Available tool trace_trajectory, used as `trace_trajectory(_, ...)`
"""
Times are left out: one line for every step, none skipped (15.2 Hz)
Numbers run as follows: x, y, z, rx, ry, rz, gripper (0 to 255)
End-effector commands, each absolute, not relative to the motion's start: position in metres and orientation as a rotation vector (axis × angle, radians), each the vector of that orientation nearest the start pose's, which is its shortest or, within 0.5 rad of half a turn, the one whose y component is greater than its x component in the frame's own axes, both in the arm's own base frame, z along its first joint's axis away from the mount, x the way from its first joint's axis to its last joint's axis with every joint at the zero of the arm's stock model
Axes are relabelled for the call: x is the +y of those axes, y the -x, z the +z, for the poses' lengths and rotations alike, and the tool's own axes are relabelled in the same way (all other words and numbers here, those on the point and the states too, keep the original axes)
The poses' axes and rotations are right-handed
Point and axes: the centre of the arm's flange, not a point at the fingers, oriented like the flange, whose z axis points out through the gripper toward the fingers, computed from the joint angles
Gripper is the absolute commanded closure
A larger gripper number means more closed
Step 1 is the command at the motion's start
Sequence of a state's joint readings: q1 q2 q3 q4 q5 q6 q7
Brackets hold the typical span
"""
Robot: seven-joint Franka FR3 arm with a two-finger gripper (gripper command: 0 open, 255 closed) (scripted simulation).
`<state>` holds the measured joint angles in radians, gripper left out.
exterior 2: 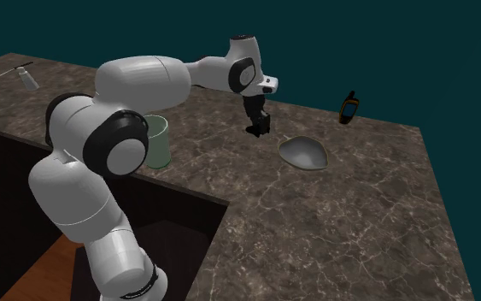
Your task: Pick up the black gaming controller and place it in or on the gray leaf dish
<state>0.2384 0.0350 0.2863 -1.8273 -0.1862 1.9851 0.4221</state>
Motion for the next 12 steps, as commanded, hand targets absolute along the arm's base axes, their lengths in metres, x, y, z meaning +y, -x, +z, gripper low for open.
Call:
trace_trajectory(0.281, -0.513, 0.532, -0.267, 3.207, -0.3, 255)
trace_trajectory(0.281, -0.513, 0.537, -0.267, 3.207, -0.3, 255)
trace_trajectory(0.281, -0.513, 0.542, -0.267, 3.207, -0.3, 255)
trace_trajectory(0.281, -0.513, 0.547, -0.267, 3.207, -0.3, 255)
trace_trajectory(0.281, -0.513, 0.553, -0.267, 3.207, -0.3, 255)
trace_trajectory(0.281, -0.513, 0.558, -0.267, 3.207, -0.3, 255)
trace_trajectory(0.281, -0.513, 0.563, -0.267, 3.207, -0.3, 255)
trace_trajectory(0.281, -0.513, 0.568, -0.267, 3.207, -0.3, 255)
trace_trajectory(0.281, -0.513, 0.574, -0.267, 3.207, -0.3, 255)
trace_trajectory(0.281, -0.513, 0.579, -0.267, 3.207, -0.3, 255)
trace_trajectory(0.281, -0.513, 0.584, -0.267, 3.207, -0.3, 255)
trace_trajectory(0.281, -0.513, 0.59, -0.267, 3.207, -0.3, 255)
